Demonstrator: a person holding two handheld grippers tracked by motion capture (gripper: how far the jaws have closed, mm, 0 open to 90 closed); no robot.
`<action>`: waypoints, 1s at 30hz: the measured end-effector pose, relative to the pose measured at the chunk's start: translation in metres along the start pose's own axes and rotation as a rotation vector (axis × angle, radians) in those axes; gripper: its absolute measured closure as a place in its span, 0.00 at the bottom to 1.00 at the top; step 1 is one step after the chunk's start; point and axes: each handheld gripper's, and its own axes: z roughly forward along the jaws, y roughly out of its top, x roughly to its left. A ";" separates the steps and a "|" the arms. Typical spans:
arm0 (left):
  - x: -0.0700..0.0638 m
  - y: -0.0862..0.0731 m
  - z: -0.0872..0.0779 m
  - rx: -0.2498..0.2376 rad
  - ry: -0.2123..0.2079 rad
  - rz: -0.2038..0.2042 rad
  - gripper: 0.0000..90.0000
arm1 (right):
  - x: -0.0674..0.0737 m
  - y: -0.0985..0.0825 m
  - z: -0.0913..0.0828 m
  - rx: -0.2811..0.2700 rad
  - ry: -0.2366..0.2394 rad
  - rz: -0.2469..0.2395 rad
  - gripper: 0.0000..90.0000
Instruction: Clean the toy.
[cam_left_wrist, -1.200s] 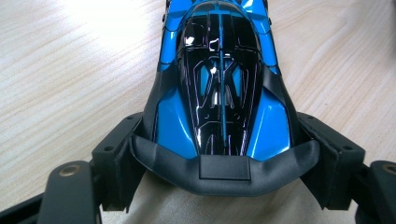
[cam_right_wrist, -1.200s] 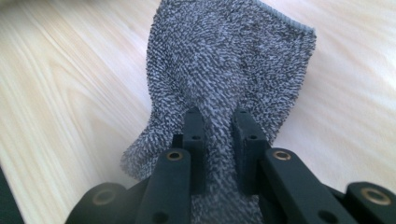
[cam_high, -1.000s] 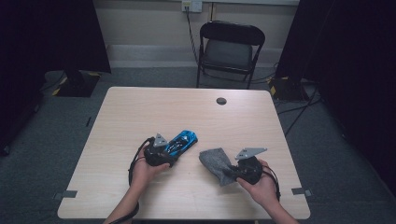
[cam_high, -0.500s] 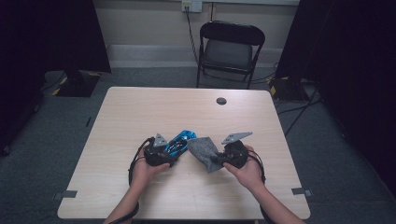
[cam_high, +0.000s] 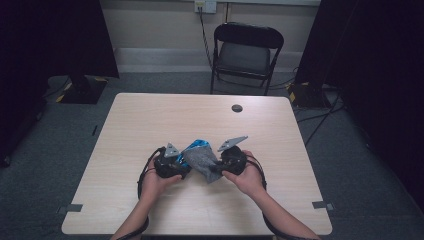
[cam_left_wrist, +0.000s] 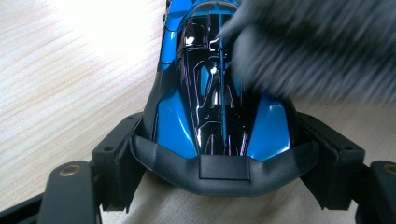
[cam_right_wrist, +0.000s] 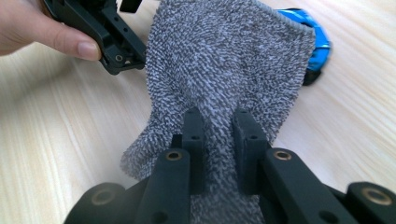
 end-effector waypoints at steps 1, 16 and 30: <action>0.000 0.000 0.000 -0.001 0.000 0.000 0.27 | 0.002 0.002 0.004 -0.001 0.003 -0.006 0.86; 0.000 0.000 0.000 -0.001 0.000 0.000 0.27 | 0.016 0.038 0.042 0.105 0.027 -0.077 0.85; 0.000 0.000 0.000 0.000 0.000 0.001 0.27 | -0.004 0.032 0.046 0.118 -0.004 -0.030 0.85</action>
